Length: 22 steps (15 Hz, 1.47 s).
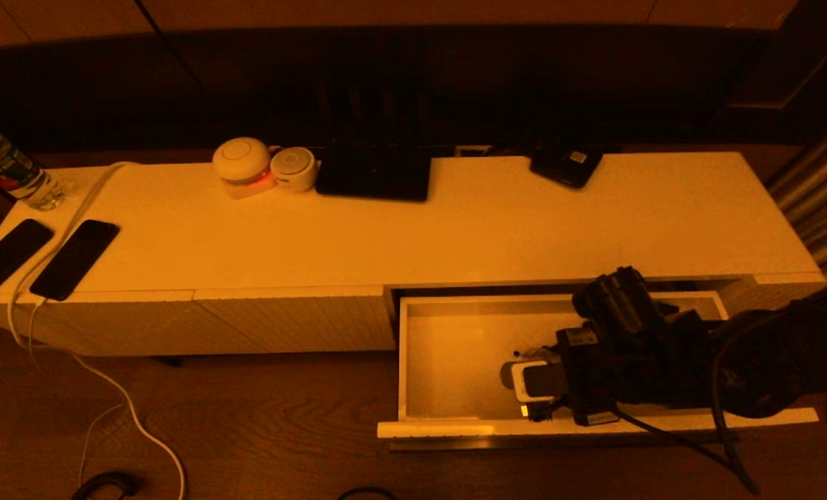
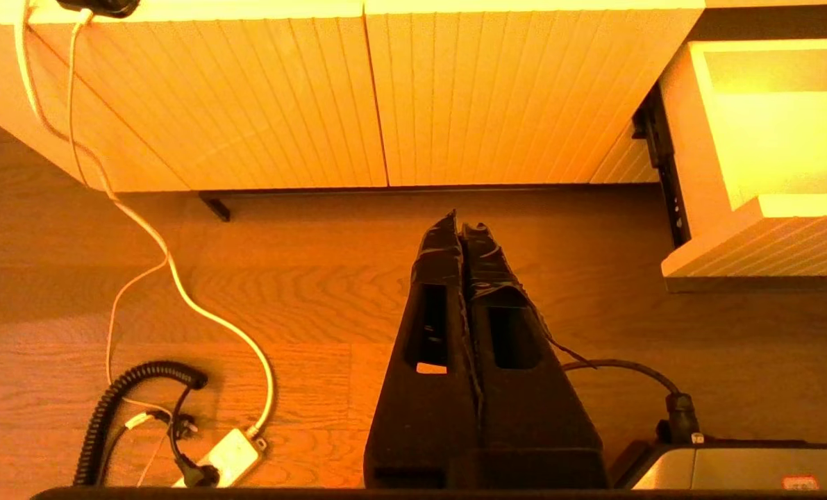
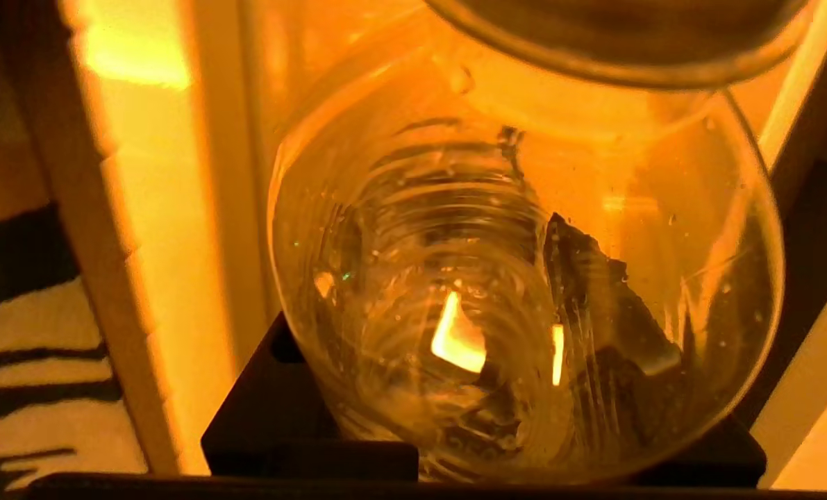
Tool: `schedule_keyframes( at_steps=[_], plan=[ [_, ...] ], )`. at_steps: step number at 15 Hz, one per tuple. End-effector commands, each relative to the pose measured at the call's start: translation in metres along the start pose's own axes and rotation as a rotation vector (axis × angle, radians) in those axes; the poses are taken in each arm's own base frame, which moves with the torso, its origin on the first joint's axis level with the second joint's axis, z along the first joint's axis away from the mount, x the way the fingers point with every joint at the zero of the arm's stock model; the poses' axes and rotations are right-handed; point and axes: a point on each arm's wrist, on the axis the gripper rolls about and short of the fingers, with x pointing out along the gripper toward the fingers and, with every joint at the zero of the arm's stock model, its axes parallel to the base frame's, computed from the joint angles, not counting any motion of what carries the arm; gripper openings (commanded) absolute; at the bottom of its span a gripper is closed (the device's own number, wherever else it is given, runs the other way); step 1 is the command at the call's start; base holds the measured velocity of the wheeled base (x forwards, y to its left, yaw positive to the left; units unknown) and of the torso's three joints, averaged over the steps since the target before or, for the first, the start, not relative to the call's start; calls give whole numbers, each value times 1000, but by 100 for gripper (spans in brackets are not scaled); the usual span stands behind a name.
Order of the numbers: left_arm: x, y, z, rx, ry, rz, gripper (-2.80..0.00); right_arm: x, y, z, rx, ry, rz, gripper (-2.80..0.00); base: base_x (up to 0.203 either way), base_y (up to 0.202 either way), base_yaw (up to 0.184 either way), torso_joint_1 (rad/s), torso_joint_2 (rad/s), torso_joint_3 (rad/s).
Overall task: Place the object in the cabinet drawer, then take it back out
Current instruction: Put the mineral water in the drawer
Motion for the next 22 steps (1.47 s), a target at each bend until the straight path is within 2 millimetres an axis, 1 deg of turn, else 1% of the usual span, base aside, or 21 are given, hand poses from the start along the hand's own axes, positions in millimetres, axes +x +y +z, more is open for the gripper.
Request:
schedule_keyframes(
  at_steps=[1, 5, 6, 14, 16, 18, 20, 22],
  plan=[
    [0, 0, 0, 0, 0, 0, -280, 7, 1, 3, -8, 2, 4, -280, 0, 0, 0, 0, 0, 0],
    [0, 0, 0, 0, 0, 0, -280, 12, -2, 10, -16, -12, -4, -280, 0, 0, 0, 0, 0, 0],
    [0, 0, 0, 0, 0, 0, -280, 12, -2, 11, -17, -15, -6, 0, 0, 0, 0, 0, 0, 0],
    [0, 0, 0, 0, 0, 0, -280, 13, -6, 13, -14, -23, -23, 0, 0, 0, 0, 0, 0, 0],
    [0, 0, 0, 0, 0, 0, -280, 17, -6, 17, -17, -33, -36, 0, 0, 0, 0, 0, 0, 0],
    [0, 0, 0, 0, 0, 0, -280, 15, -9, 21, 1, -45, -48, 0, 0, 0, 0, 0, 0, 0],
    [0, 0, 0, 0, 0, 0, -280, 5, -13, 25, 55, -68, -72, 0, 0, 0, 0, 0, 0, 0],
    [0, 0, 0, 0, 0, 0, -280, -19, -21, 24, 67, -93, -124, 0, 0, 0, 0, 0, 0, 0]
  ],
)
